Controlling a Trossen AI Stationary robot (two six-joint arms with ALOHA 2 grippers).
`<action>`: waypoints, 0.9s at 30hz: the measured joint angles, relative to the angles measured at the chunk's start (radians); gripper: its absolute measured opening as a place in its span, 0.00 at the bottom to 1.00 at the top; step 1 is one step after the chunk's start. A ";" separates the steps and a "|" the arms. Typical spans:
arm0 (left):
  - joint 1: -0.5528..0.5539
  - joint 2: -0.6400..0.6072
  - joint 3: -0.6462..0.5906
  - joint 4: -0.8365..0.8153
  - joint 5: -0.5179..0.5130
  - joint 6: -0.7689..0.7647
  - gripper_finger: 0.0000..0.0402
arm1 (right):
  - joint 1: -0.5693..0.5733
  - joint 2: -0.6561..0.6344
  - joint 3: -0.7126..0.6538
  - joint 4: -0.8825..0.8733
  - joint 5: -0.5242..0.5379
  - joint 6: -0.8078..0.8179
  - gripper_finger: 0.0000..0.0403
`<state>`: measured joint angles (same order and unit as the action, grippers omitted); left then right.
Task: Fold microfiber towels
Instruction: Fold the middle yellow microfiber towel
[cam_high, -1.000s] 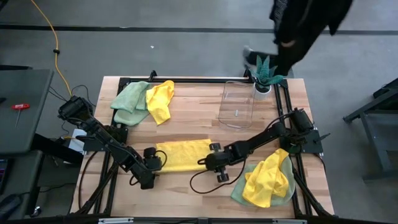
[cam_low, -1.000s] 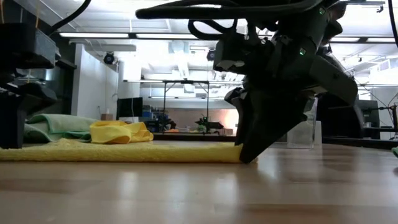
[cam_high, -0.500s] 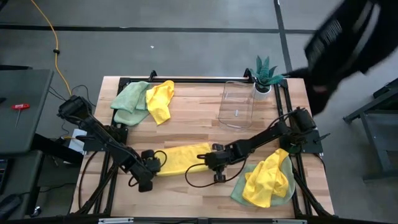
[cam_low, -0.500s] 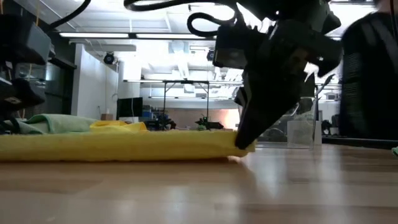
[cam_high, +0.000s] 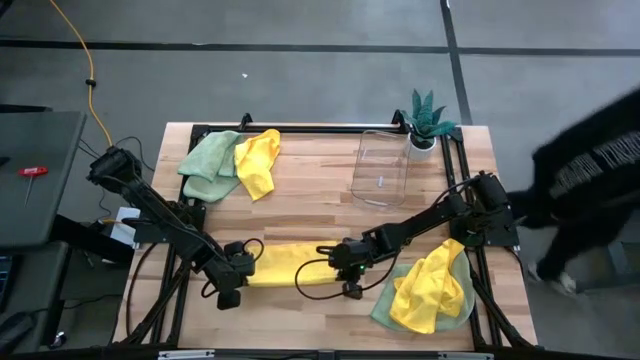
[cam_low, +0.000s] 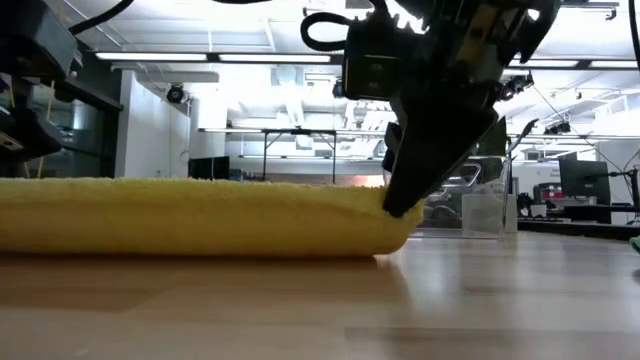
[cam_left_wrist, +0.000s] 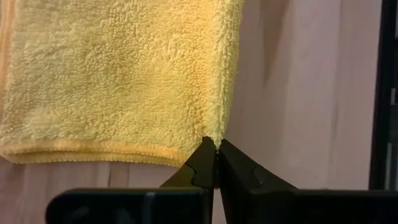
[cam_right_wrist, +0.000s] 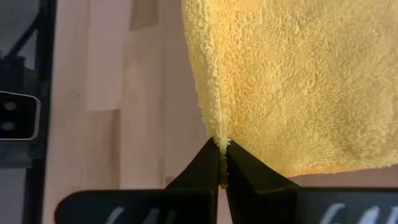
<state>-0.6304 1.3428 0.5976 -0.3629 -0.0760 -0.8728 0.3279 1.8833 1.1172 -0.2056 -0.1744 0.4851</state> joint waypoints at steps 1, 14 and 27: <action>0.000 0.000 0.000 0.003 0.001 -0.006 0.00 | 0.000 0.000 0.000 0.000 -0.002 0.011 0.00; 0.009 -0.062 0.002 -0.002 0.096 -0.115 0.00 | -0.058 -0.033 0.000 0.062 -0.176 0.176 0.00; 0.124 -0.118 0.000 -0.207 -0.026 -0.172 0.00 | -0.151 -0.045 -0.001 -0.008 -0.087 0.303 0.00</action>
<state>-0.5067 1.2246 0.5977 -0.5702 -0.1023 -1.0448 0.1766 1.8381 1.1164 -0.2135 -0.2610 0.7882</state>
